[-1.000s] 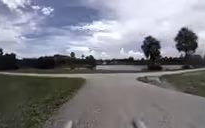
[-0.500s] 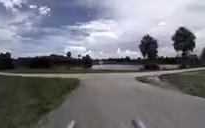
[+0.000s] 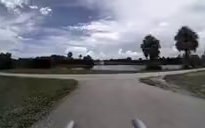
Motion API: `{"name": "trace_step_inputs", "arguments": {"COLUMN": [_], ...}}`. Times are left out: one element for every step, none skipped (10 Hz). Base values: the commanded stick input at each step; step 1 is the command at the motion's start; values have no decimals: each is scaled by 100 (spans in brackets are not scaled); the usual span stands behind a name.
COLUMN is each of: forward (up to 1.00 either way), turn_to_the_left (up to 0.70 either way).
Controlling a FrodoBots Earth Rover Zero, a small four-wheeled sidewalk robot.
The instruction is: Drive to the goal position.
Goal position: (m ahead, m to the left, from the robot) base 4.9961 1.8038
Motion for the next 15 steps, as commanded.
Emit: {"name": "trace_step_inputs", "arguments": {"forward": [70,70,70,70,70,70,70,70,70,70,70,70,70,70,70], "turn_to_the_left": [0,0,0,0,0,0,0,0,0,0,0,0,0,0,0]}}
